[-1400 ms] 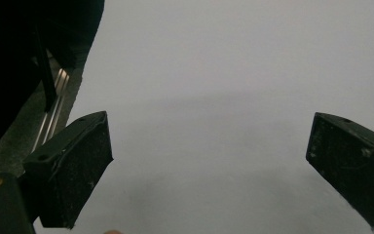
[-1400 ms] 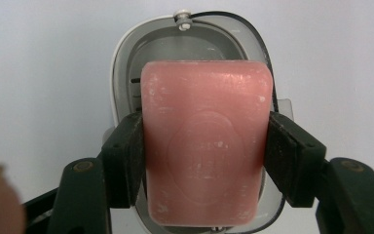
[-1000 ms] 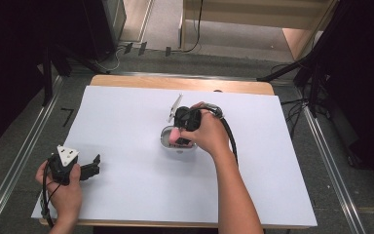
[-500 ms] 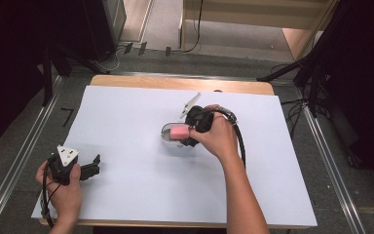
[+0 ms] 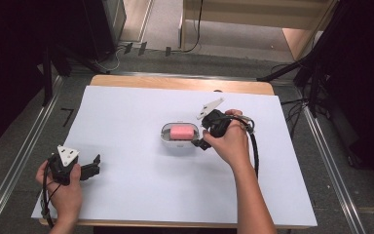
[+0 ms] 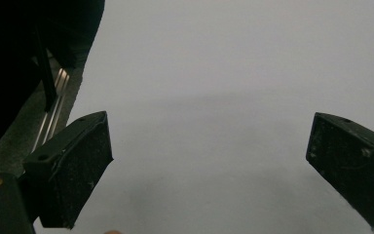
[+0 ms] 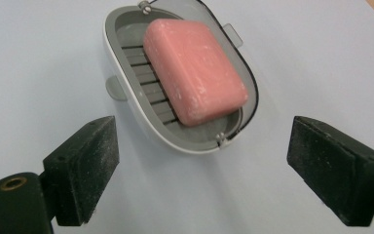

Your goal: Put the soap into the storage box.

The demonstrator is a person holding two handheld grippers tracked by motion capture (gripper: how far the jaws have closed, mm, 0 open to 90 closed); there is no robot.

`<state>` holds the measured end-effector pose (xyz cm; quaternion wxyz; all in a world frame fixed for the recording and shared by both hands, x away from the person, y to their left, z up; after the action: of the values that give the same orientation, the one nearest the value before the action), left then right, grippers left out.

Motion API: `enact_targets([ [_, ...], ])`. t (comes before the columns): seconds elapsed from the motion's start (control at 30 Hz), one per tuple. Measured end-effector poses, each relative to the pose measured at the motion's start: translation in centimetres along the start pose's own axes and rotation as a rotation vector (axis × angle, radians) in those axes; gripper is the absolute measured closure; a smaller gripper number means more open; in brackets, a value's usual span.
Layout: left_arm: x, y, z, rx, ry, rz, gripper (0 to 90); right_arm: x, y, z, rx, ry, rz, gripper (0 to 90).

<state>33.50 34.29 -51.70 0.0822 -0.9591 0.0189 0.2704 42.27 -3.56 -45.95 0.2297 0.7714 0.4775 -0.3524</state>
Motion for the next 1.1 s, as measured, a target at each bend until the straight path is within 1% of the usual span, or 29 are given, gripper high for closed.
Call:
enact_targets([
  [0.13,0.0,0.0,0.0,0.000,0.000,0.000,3.5,-0.5,0.4,1.1,0.024,0.004,0.033,8.3],
  [0.2,0.0,0.0,0.0,0.002,0.000,0.000,3.5,-0.8,0.7,1.7,0.029,0.013,0.049,4.8],
  [0.27,0.0,0.0,0.0,0.003,0.001,0.001,3.5,-1.0,0.9,2.3,0.055,0.016,0.065,0.8],
  [0.3,0.0,0.0,0.0,0.003,0.000,0.001,3.5,-1.1,1.0,2.6,0.057,0.013,0.069,0.0],
  [0.67,0.0,0.1,0.0,0.009,0.000,-0.001,3.5,-1.8,1.1,4.8,0.102,0.049,0.090,0.0],
  [0.8,0.0,0.1,0.0,0.009,0.000,-0.001,3.5,-2.0,1.3,5.5,0.117,0.074,0.103,0.0],
  [0.97,0.0,0.0,0.0,0.008,-0.001,-0.001,3.5,-2.2,1.4,6.6,0.132,0.075,0.116,0.0],
  [1.1,0.0,0.1,0.0,0.010,0.000,-0.003,3.5,-2.6,1.5,7.1,0.142,0.089,0.130,0.0],
])
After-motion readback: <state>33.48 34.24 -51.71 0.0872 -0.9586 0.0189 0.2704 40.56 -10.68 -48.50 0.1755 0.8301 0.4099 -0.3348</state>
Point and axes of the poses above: each handheld gripper's, and its own axes: x roughly forward along the jaws, z roughly out of its underside, y roughly to its right, the point moved 9 cm from there along x, roughly forward along the jaws, and after that the axes turned 3 degrees about y, right-handed, at the moved point
